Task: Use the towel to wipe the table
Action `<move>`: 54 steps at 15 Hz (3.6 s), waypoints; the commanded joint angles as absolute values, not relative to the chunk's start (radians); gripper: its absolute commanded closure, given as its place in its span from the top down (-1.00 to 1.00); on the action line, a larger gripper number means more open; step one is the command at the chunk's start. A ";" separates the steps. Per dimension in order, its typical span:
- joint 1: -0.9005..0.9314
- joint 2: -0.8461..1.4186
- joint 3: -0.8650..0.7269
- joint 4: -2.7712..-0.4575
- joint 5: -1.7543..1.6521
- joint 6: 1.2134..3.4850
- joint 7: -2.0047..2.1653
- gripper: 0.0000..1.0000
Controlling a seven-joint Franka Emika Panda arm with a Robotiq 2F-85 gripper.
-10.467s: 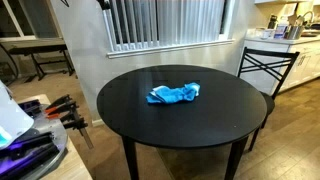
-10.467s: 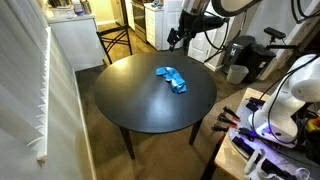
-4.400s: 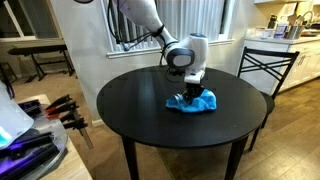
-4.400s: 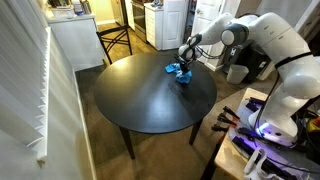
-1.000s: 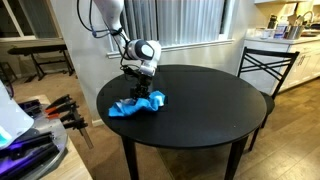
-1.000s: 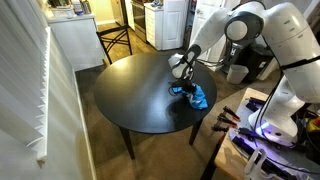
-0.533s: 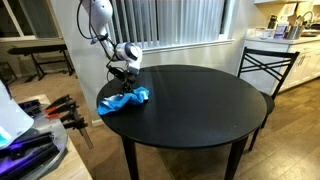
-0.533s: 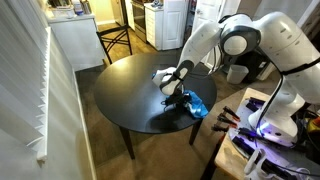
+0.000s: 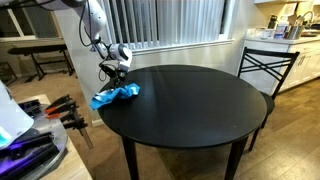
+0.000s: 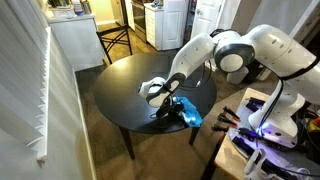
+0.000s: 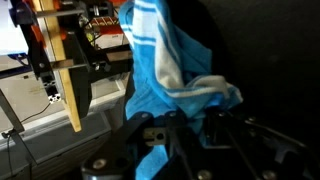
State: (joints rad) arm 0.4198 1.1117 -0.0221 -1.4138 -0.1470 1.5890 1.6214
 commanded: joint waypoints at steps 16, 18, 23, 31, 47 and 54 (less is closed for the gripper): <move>0.394 1.327 0.035 -0.996 0.053 1.744 1.722 -0.89; 0.386 1.327 0.030 -0.983 0.056 1.759 1.716 -0.89; 0.379 1.246 0.026 -1.008 0.050 1.671 1.719 -0.71; 0.365 1.246 0.027 -1.001 0.052 1.704 1.719 -0.87; 0.329 1.480 -0.073 -0.569 -0.035 1.838 1.747 -0.89; 0.281 1.483 -0.132 -0.552 -0.090 2.015 1.816 -0.89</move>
